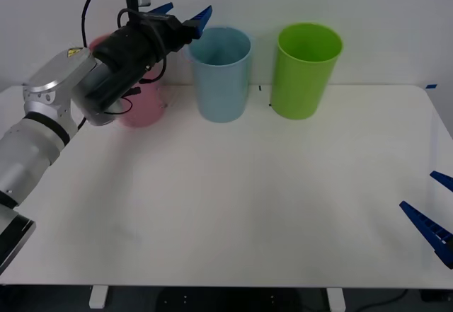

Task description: Grasp the object on the table and drop it into the matching bin: aluminum can to the light blue bin, PET bottle to the pink bin.

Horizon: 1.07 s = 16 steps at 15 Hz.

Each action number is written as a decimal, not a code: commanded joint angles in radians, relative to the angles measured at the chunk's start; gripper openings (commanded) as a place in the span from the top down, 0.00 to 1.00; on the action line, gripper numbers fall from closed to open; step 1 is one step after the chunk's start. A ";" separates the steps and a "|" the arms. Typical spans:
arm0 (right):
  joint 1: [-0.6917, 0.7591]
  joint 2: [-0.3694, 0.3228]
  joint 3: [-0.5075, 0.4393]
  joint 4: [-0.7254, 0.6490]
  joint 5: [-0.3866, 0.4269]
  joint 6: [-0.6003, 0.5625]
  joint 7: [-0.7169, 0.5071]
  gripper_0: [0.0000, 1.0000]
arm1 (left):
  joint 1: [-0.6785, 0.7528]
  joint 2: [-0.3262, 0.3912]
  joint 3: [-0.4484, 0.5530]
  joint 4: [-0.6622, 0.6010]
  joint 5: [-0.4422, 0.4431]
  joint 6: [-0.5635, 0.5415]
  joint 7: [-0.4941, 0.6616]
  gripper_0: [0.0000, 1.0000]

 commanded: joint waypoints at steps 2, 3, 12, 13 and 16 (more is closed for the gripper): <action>0.000 0.000 0.000 0.000 0.000 0.000 0.000 0.00 | 0.117 0.072 0.004 -0.153 0.034 -0.001 -0.002 0.00; 0.000 0.000 0.000 0.000 0.000 0.000 0.000 0.00 | 0.147 0.084 0.011 -0.190 0.036 -0.001 -0.002 0.00; 0.000 0.000 0.000 0.000 0.000 0.000 0.000 0.00 | 0.520 0.104 0.246 -0.502 -0.108 -0.115 -0.011 0.00; 0.000 0.000 0.000 0.000 0.000 0.000 0.000 0.00 | 0.549 0.105 0.267 -0.514 -0.124 -0.141 -0.013 0.00; 0.000 0.000 0.000 0.000 0.000 0.000 0.000 0.00 | 0.626 0.105 0.352 -0.535 -0.213 -0.230 -0.005 0.00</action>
